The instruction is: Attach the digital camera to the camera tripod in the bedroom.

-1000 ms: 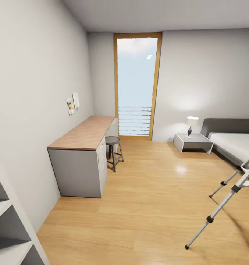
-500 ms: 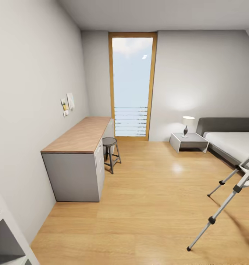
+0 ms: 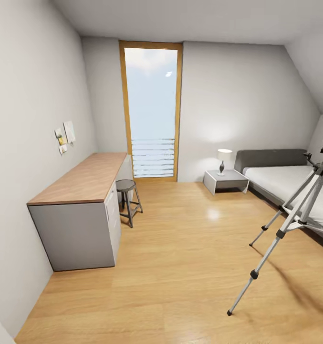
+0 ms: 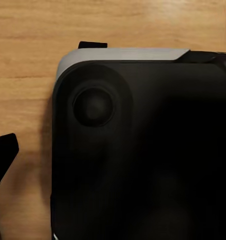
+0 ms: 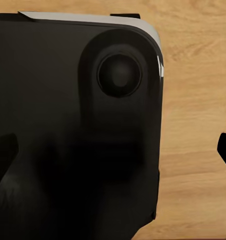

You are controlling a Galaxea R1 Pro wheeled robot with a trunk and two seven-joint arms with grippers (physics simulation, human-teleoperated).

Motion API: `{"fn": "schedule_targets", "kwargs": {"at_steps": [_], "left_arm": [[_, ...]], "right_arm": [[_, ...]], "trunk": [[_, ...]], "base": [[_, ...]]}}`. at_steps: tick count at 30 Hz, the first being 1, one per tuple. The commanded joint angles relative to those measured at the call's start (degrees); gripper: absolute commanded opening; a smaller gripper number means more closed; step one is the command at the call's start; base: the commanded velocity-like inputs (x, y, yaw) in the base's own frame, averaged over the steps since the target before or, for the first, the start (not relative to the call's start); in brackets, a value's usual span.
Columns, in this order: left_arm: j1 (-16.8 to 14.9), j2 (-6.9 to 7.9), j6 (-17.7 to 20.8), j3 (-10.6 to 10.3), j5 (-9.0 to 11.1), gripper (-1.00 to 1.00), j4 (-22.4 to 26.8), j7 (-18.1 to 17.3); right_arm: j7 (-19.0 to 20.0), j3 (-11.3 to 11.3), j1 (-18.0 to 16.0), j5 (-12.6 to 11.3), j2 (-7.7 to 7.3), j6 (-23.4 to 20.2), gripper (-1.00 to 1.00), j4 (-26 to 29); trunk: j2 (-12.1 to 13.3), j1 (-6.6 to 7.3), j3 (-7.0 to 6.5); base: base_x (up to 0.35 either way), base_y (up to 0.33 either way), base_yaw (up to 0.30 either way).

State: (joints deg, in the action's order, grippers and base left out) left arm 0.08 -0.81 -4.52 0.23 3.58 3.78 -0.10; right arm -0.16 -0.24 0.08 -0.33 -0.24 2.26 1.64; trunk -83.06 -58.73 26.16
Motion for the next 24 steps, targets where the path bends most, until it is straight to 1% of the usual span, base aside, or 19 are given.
{"fn": "schedule_targets", "kwargs": {"at_steps": [1,2,6,13,18,19,21,22,23,24], "left_arm": [[0.0,-0.07,-0.2,0.0,0.4,1.0,0.2,0.0],[0.0,-0.4,-0.2,0.1,0.3,1.0,0.9,0.2],[0.0,-0.65,-0.2,0.1,0.3,1.0,1.1,0.3],[0.0,-0.62,0.0,0.0,0.4,1.0,1.0,0.3],[0.0,-0.53,0.2,0.0,1.0,1.0,1.0,0.4],[0.0,-0.52,0.2,0.0,1.5,1.0,0.9,0.3],[0.0,-0.48,0.3,-0.1,3.3,1.0,0.9,0.3],[0.0,-0.47,0.3,-0.1,3.7,1.0,0.9,0.3],[0.0,-0.44,0.4,-0.1,4.9,1.0,0.9,0.3],[0.0,-0.42,0.4,-0.1,5.3,1.0,0.9,0.3]], "right_arm": [[0.0,0.0,0.0,-0.1,-0.01,0.1,1.0,0.0],[0.0,0.0,0.0,-0.1,-0.02,0.2,1.0,0.1],[0.0,0.0,0.0,-0.1,-0.05,0.2,1.0,0.1],[0.0,0.3,0.0,0.1,-0.04,0.1,1.0,0.1],[0.0,0.5,0.0,0.3,-0.03,0.1,1.0,0.1],[0.0,0.5,0.0,0.3,-0.02,0.1,1.0,0.1],[0.0,0.5,0.0,0.3,-0.04,0.1,1.0,0.0],[0.0,0.5,0.0,0.3,-0.06,0.1,1.0,0.1],[0.1,0.5,0.0,0.3,-0.08,0.1,1.0,0.1],[0.1,0.5,0.0,0.3,-0.09,0.1,1.0,0.1]], "trunk": [[0.0,0.0,0.04],[0.0,0.0,0.04],[0.0,0.0,0.04],[0.0,0.0,0.04],[0.0,0.0,0.04],[0.0,0.0,0.04],[0.0,0.0,0.04],[0.0,0.0,0.04],[0.0,0.0,0.04],[0.0,0.0,0.04]], "base": [[0.0,0.0,-0.242],[0.0,0.0,-0.242],[0.0,0.0,-0.242],[0.0,0.0,-0.243],[0.0,0.0,-0.247],[0.0,0.0,-0.248],[0.0,0.0,-0.249],[0.0,0.0,-0.249],[0.0,0.0,-0.249],[0.0,0.0,-0.249]]}}
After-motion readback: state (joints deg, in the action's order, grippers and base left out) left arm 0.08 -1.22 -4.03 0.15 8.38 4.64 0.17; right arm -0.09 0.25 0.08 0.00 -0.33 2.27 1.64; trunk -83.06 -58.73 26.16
